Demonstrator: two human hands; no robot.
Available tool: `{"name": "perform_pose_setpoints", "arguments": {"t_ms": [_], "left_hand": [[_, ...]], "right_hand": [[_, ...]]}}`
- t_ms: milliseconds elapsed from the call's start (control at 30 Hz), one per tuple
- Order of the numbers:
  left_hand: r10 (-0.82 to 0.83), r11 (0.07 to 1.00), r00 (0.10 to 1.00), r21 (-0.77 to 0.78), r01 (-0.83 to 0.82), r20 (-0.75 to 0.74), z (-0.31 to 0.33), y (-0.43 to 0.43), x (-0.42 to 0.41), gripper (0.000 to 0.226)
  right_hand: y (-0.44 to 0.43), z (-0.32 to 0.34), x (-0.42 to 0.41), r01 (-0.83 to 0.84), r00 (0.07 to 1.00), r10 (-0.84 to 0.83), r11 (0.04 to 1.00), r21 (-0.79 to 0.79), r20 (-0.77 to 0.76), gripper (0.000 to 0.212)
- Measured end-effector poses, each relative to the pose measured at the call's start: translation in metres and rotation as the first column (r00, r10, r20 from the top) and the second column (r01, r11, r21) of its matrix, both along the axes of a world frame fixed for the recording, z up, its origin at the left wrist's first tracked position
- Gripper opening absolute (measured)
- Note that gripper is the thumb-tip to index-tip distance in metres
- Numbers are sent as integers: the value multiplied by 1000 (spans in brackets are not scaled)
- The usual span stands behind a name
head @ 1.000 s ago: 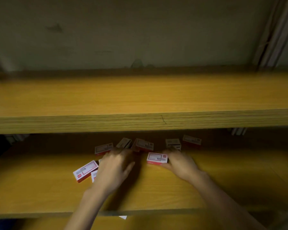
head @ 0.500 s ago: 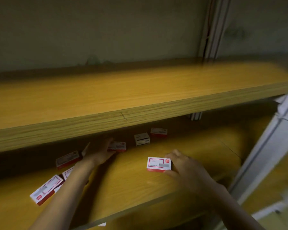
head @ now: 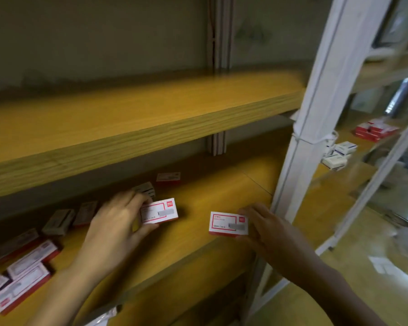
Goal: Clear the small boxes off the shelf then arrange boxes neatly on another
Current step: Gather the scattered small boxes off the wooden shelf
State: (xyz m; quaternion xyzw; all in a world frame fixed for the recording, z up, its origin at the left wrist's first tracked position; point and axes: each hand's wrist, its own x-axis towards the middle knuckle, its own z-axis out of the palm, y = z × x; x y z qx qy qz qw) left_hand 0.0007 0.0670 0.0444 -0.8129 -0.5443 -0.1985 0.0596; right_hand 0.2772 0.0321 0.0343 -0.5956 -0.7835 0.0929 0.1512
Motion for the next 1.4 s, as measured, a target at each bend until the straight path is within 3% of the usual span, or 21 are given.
{"name": "perform_pose_setpoints", "arguments": {"t_ms": [300,700,1067,1400], "left_hand": [[-211,976,975,-47,214,77,12,-30,134,42],[-254,961,949,-63,269,186,-11,-38,354,45],[-351,930,920,-49,364,173,-9,28,507,50],[-361,928,915,-25,371,183,-1,142,635,45]], "right_hand": [[-43,7,127,132,991,-132,991,0,28,48],[-69,-4,354,219,973,-221,975,37,64,45],[-35,-11,500,351,932,-355,934,68,77,47],[72,-10,629,385,914,-393,918,99,95,50]]}}
